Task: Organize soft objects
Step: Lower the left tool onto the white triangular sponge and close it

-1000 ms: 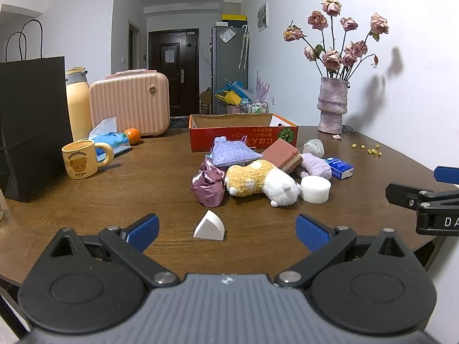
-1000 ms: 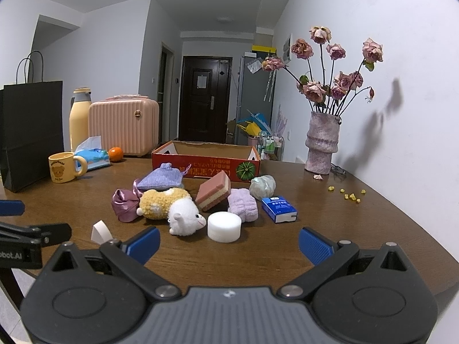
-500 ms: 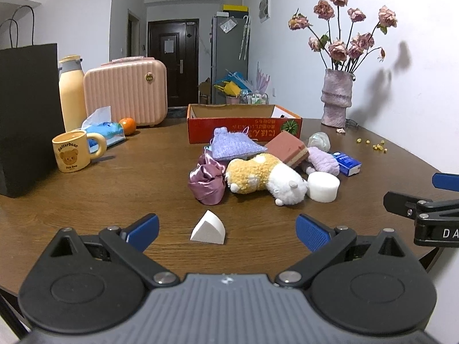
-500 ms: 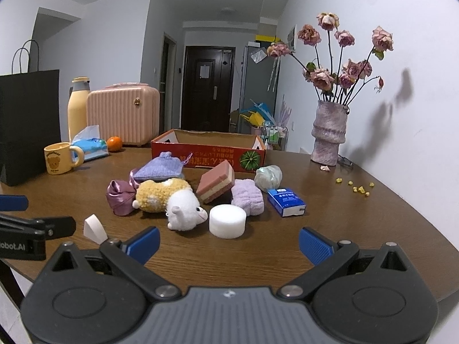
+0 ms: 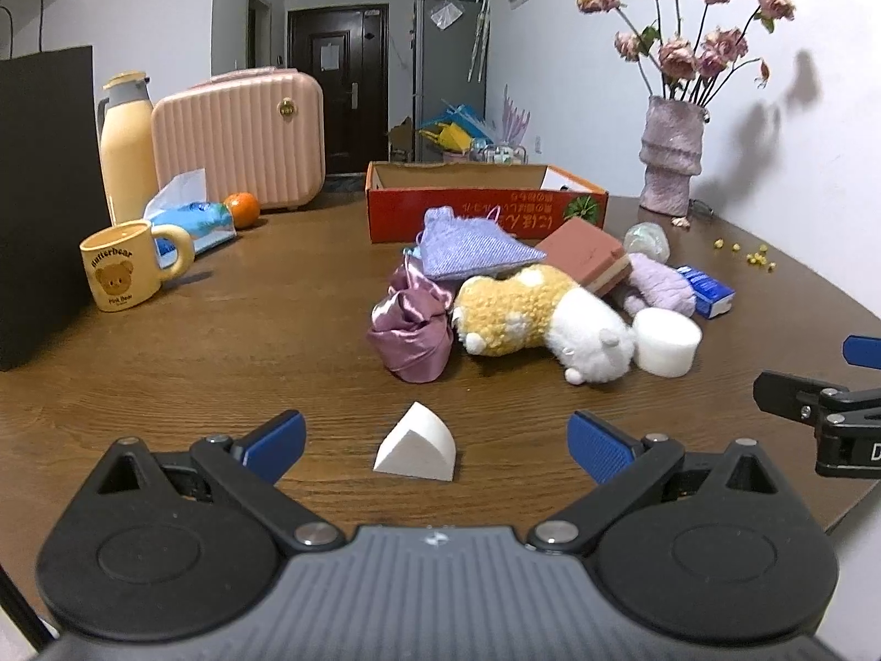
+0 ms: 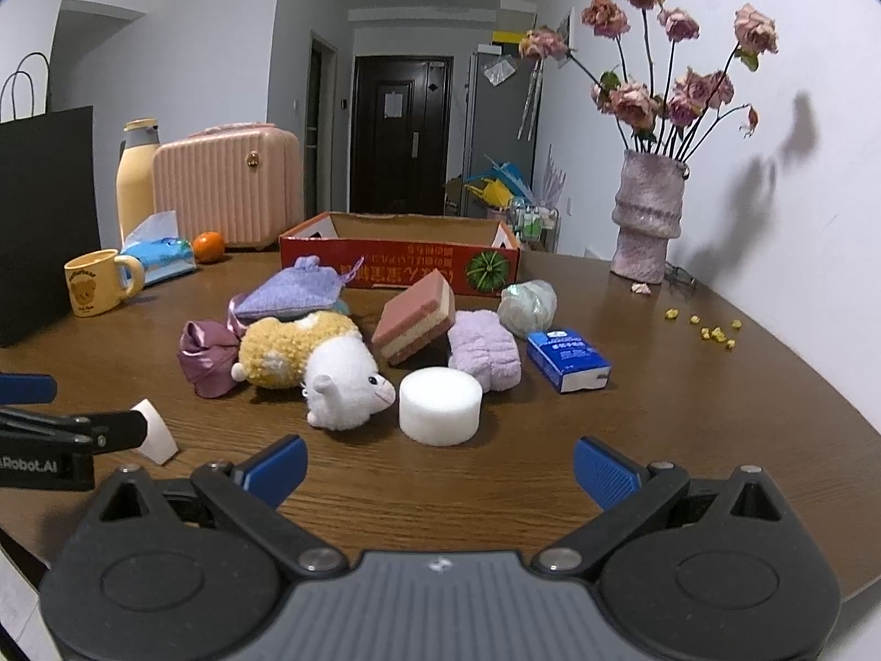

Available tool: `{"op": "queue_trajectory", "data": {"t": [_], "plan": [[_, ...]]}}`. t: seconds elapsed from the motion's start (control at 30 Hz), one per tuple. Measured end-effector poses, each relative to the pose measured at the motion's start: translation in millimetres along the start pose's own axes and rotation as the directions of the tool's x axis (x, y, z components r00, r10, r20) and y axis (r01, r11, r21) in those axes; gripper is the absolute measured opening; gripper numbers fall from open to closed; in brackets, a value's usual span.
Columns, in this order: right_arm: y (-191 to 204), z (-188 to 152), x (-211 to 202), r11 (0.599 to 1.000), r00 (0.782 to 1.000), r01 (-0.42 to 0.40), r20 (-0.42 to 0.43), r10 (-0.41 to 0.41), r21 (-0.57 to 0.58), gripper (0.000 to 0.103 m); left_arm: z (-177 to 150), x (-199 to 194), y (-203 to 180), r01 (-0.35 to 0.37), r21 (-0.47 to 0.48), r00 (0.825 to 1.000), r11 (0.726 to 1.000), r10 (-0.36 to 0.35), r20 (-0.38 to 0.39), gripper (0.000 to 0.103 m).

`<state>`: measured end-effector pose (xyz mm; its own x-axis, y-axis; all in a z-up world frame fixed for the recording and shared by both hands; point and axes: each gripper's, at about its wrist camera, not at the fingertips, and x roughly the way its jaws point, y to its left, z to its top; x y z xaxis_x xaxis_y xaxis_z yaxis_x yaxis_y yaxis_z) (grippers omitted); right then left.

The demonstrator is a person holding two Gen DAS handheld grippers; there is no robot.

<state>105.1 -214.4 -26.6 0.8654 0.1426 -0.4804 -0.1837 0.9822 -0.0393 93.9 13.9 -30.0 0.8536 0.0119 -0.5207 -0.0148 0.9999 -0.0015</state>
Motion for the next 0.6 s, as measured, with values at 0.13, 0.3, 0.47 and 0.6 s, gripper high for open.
{"op": "queue_trajectory", "data": {"t": [0.13,0.3,0.47,0.6], "plan": [[0,0,18,1.000,1.000,-0.003,-0.027,0.003,0.004,0.103,0,17,2,-0.006,0.002,1.000,1.000,0.006,-0.026,0.102],[1,1,38,1.000,0.998,-0.010,-0.058,0.010,0.008,0.103,-2,37,4,-0.001,0.007,0.998,1.000,0.001,-0.056,0.089],[3,1,53,1.000,0.996,-0.018,-0.082,0.018,0.010,0.103,-4,55,7,0.003,0.006,0.995,1.000,-0.003,-0.100,0.075],[5,2,60,1.000,0.996,-0.023,-0.091,0.024,0.011,0.103,-6,64,10,0.019,-0.001,0.991,1.000,-0.019,-0.130,0.047]]}}
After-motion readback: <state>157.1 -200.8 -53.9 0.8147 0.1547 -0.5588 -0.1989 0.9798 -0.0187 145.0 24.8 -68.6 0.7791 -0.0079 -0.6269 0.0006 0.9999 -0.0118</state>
